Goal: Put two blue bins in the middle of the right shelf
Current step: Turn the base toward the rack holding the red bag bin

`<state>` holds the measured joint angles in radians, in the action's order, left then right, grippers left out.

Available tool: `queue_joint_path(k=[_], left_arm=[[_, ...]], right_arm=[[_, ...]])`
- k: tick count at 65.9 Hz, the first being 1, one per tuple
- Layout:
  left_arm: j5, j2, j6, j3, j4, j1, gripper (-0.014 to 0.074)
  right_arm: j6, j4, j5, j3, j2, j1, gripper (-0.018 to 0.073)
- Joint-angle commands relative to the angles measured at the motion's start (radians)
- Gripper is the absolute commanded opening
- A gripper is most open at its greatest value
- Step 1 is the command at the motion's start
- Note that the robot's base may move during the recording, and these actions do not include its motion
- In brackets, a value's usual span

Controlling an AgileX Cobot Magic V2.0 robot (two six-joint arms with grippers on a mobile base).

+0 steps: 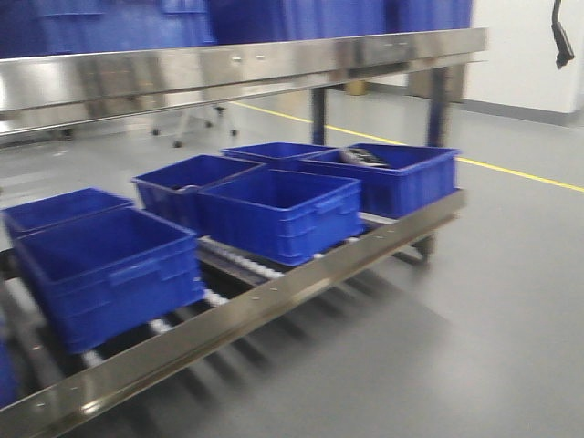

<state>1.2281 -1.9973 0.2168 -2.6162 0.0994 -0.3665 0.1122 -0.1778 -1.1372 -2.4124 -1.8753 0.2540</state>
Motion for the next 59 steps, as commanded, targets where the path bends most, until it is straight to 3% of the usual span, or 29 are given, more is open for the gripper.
queue_joint_path(k=[1, 59], left_arm=[[-0.051, 0.034, -0.03, -0.018, 0.116, -0.017, -0.0111], [-0.051, 0.034, -0.03, -0.018, 0.116, -0.017, -0.0111]], right_arm=[[0.01, -0.013, 0.187, -0.018, 0.013, -0.001, -0.0154], [0.01, -0.013, 0.187, -0.018, 0.013, -0.001, -0.0154]])
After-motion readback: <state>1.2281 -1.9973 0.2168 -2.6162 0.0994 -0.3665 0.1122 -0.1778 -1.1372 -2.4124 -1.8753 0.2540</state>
